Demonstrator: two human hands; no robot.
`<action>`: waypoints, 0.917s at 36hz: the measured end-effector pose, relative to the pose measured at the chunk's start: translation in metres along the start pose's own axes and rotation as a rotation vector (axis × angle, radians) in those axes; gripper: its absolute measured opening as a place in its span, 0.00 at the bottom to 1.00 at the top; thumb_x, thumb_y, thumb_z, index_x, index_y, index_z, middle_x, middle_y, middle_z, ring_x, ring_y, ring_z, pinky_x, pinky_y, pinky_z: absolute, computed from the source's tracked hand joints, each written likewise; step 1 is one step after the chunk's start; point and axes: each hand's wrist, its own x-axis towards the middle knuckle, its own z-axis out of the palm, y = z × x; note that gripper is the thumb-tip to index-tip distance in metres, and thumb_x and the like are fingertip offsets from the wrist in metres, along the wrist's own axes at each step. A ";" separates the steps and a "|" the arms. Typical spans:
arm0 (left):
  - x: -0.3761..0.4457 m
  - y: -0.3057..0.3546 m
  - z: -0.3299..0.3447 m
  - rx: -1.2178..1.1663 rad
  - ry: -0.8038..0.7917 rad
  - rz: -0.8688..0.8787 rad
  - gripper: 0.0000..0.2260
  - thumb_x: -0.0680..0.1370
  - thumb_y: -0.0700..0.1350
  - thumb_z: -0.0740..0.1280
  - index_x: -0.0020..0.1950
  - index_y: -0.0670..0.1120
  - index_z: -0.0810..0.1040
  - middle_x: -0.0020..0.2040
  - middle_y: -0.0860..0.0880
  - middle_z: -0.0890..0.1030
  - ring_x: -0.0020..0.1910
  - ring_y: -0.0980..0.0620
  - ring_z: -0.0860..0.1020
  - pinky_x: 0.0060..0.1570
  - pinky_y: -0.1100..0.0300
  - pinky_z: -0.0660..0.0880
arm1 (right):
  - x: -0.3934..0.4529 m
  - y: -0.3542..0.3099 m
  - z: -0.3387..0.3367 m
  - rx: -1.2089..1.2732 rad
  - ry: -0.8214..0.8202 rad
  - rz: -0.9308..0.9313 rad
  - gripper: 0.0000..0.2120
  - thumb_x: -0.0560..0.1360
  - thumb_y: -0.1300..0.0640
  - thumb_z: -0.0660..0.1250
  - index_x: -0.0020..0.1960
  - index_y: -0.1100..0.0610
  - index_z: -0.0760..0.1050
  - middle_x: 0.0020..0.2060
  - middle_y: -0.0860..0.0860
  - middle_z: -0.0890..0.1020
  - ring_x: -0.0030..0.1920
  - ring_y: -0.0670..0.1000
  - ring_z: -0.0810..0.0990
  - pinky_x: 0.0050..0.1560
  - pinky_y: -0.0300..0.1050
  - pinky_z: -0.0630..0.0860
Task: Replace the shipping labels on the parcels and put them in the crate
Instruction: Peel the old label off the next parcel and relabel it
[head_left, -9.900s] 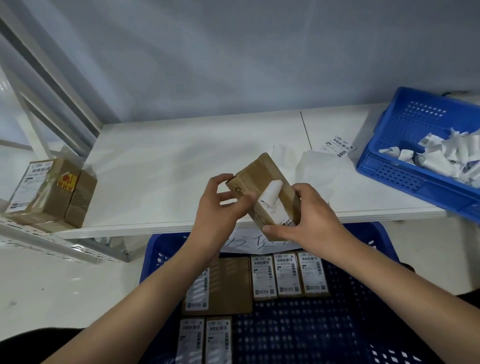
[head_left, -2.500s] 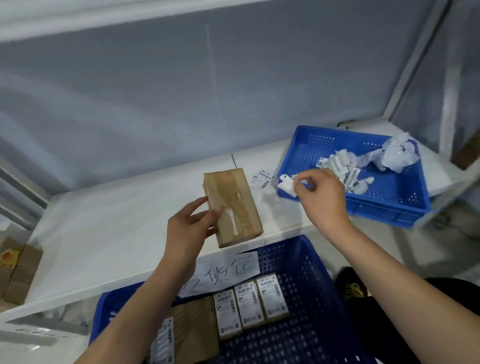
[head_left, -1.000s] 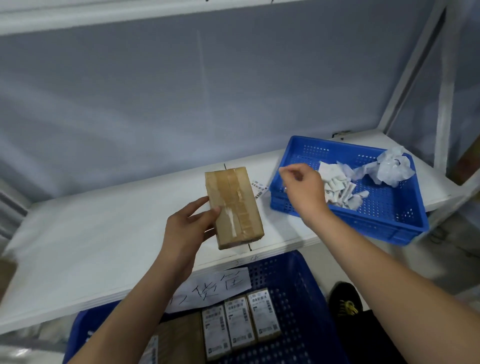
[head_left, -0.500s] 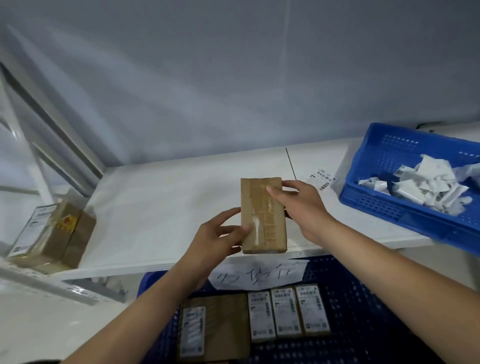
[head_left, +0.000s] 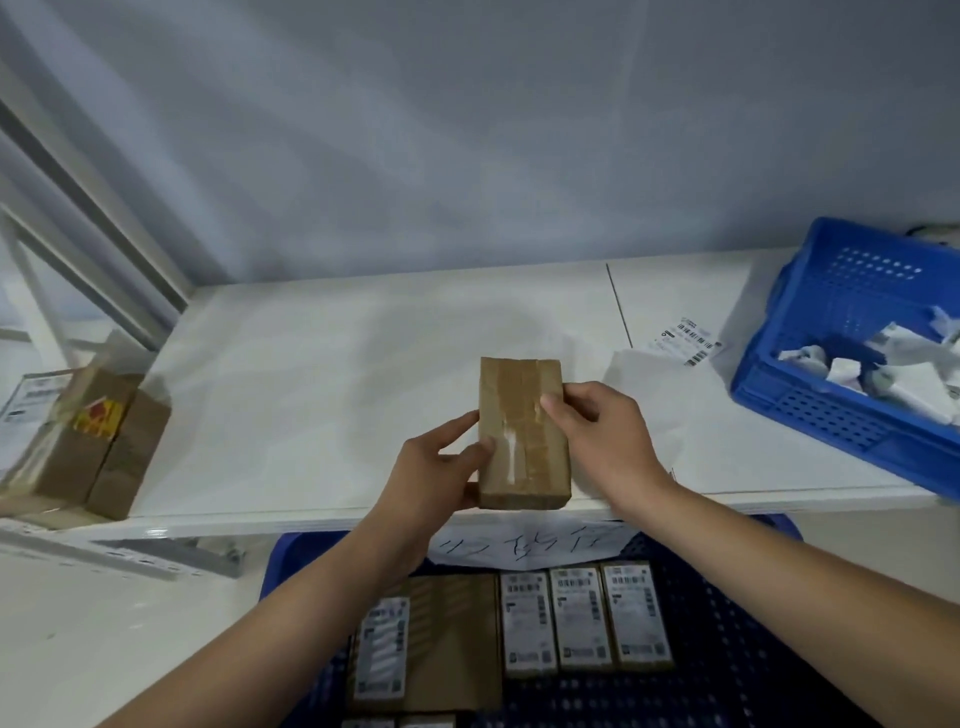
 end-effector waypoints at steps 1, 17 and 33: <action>0.002 -0.002 -0.001 0.050 0.008 0.013 0.16 0.83 0.44 0.67 0.70 0.57 0.76 0.49 0.49 0.88 0.46 0.46 0.87 0.44 0.60 0.83 | 0.001 0.001 -0.001 -0.004 0.001 -0.005 0.02 0.78 0.53 0.71 0.48 0.48 0.82 0.46 0.44 0.86 0.50 0.42 0.84 0.58 0.45 0.79; 0.013 -0.022 -0.003 0.205 0.154 0.014 0.18 0.83 0.47 0.67 0.73 0.54 0.76 0.51 0.49 0.86 0.46 0.51 0.86 0.52 0.50 0.84 | 0.006 0.008 0.007 0.003 -0.027 0.006 0.07 0.76 0.54 0.73 0.54 0.51 0.84 0.49 0.41 0.85 0.56 0.40 0.81 0.64 0.49 0.78; 0.025 -0.038 -0.010 0.051 0.173 -0.095 0.18 0.81 0.41 0.71 0.71 0.47 0.78 0.49 0.48 0.87 0.46 0.49 0.87 0.53 0.49 0.84 | 0.011 0.022 0.016 -0.156 -0.047 0.042 0.08 0.76 0.50 0.74 0.50 0.54 0.84 0.45 0.44 0.85 0.50 0.43 0.82 0.52 0.39 0.77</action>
